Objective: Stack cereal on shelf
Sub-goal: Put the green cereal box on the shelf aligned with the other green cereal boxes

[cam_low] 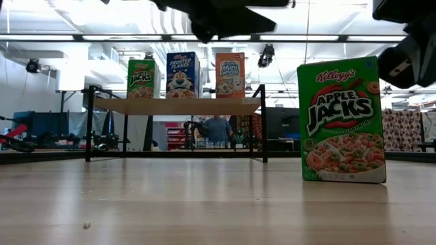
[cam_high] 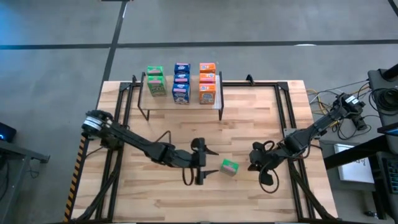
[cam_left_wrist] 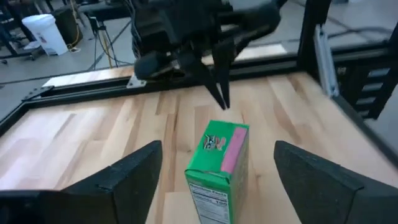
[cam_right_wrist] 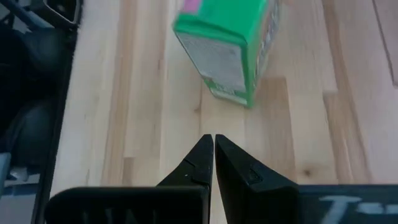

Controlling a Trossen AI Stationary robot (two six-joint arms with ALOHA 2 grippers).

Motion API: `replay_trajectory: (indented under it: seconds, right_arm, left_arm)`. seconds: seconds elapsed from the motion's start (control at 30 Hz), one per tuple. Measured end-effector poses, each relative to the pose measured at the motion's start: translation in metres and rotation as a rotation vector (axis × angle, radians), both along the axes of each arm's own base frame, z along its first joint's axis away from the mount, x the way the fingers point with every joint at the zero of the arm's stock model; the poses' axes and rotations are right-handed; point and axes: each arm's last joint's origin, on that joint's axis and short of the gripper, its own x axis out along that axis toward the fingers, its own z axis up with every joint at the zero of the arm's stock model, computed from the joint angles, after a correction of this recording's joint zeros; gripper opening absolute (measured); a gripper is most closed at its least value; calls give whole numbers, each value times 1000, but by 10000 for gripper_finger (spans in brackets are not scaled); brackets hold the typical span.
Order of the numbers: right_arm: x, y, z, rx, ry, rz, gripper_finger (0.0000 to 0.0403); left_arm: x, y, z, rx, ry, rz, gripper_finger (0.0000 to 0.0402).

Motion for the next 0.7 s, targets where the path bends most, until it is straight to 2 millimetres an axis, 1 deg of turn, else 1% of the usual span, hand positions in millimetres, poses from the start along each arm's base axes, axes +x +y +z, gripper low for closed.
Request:
replay_trajectory:
  seconds: [0.17,0.4,0.47,0.6,0.7]
  right_arm:
    - [1,0,5,-11,-54,31,9]
    - [-1,-1,8,-6,-76,37,9]
    - [-1,-1,9,-3,-80,37,9]
    - [0,-1,9,1,-86,37,9]
    - [0,-1,9,1,-85,36,9]
  left_arm:
    - [19,-1,-14,38,6,-53,313]
    - [46,9,-28,92,17,-131,316]
    - [53,11,-29,104,15,-166,316]
    - [62,18,-30,111,31,-181,316]
    - [65,26,-35,108,49,-197,316]
